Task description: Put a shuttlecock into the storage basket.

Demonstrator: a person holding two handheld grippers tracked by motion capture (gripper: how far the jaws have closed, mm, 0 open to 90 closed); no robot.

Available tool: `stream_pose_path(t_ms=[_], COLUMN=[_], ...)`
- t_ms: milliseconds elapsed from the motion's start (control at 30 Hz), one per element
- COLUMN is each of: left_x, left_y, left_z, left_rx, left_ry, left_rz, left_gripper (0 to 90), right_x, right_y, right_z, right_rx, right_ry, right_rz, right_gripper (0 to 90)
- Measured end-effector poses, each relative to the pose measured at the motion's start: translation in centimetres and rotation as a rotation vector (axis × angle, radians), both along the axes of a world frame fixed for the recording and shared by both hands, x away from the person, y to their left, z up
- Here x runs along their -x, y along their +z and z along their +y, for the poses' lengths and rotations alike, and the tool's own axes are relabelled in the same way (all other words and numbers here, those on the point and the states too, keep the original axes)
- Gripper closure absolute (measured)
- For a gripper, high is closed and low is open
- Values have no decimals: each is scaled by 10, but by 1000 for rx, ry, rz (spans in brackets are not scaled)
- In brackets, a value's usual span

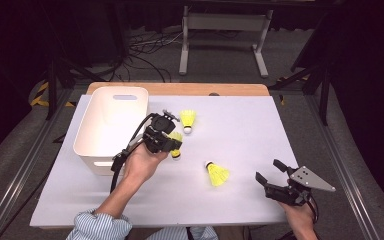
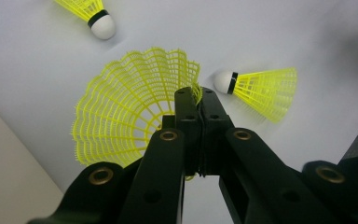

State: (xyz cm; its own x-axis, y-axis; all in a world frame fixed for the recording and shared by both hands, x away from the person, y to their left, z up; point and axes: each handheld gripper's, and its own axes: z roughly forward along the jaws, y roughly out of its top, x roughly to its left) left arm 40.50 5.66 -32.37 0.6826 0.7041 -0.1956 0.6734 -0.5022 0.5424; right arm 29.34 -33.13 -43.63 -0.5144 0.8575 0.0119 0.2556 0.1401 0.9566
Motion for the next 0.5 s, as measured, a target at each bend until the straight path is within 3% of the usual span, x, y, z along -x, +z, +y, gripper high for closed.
stream_pose_path(t_ms=[500], left_x=[-9], left_y=[11], left_z=[11], left_rx=[29], left_ry=[20], left_rz=[1], left_gripper=[891], right_x=[0], right_y=[0], right_z=[0], right_rx=[0], right_ry=[0], right_rz=[1], right_gripper=[185])
